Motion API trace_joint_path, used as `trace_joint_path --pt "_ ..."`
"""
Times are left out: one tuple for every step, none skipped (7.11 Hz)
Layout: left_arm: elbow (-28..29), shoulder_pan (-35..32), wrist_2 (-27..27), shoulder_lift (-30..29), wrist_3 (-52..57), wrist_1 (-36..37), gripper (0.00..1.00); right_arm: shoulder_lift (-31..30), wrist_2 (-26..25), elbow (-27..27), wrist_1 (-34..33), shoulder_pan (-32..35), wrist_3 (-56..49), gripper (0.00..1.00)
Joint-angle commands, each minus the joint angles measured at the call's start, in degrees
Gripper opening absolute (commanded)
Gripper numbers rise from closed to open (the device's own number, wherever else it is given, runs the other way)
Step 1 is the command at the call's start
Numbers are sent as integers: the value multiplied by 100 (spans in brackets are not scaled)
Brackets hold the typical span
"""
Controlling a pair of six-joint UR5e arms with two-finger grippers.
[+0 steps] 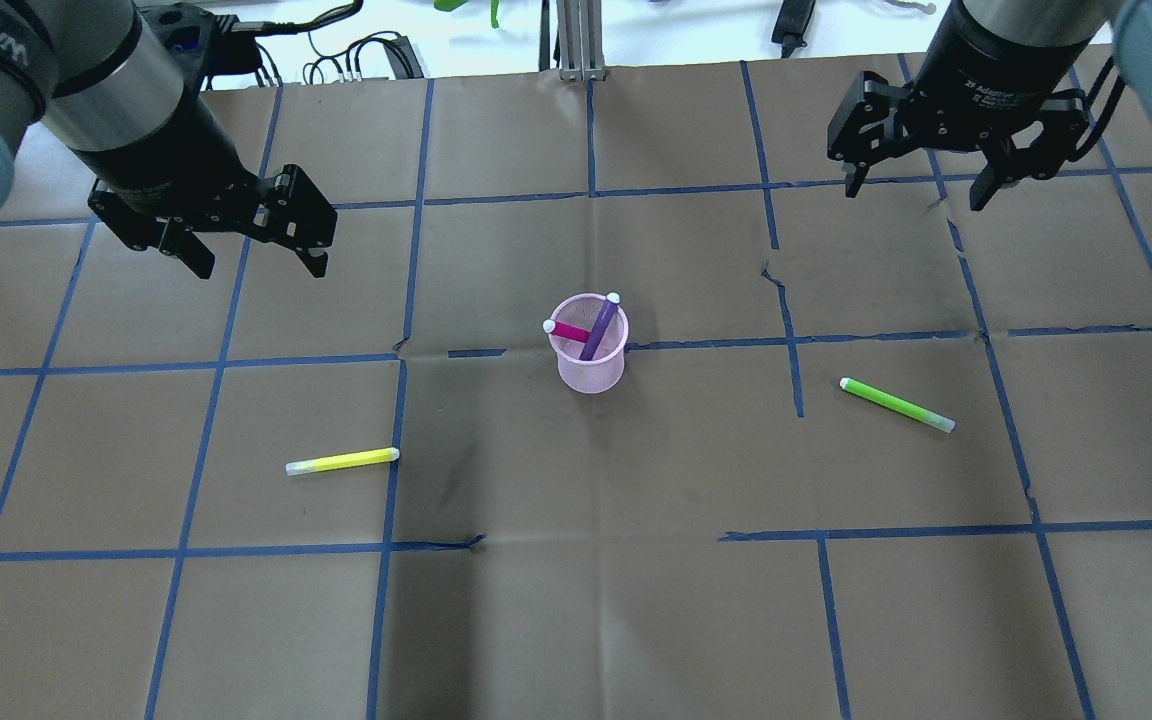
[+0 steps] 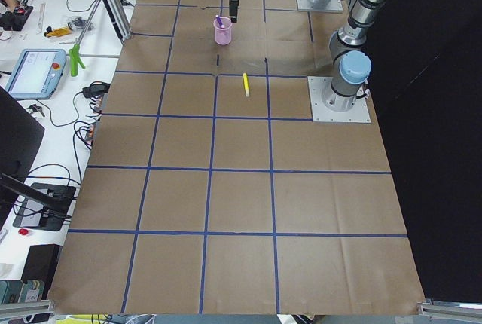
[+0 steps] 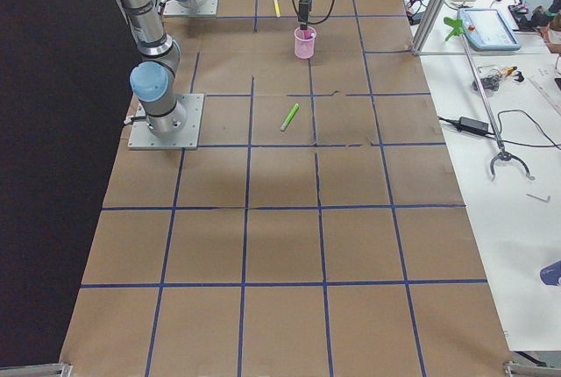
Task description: Insert purple and pink pens into pink cup
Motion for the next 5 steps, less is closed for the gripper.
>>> trace_joint_path --pt "47 -20 209 -50 -166 10 98 0 10 0 -14 -6 -14 100" --pt "55 -21 174 -102 -148 28 98 0 10 0 -23 -6 -14 100" --pt "64 -21 139 -111 -140 28 98 8 10 0 -23 -6 -14 100" --pt "64 -21 130 -111 -131 28 98 9 1 0 -23 -6 -14 100" --pt "64 -21 121 -111 -122 28 98 9 1 0 -23 -6 -23 100"
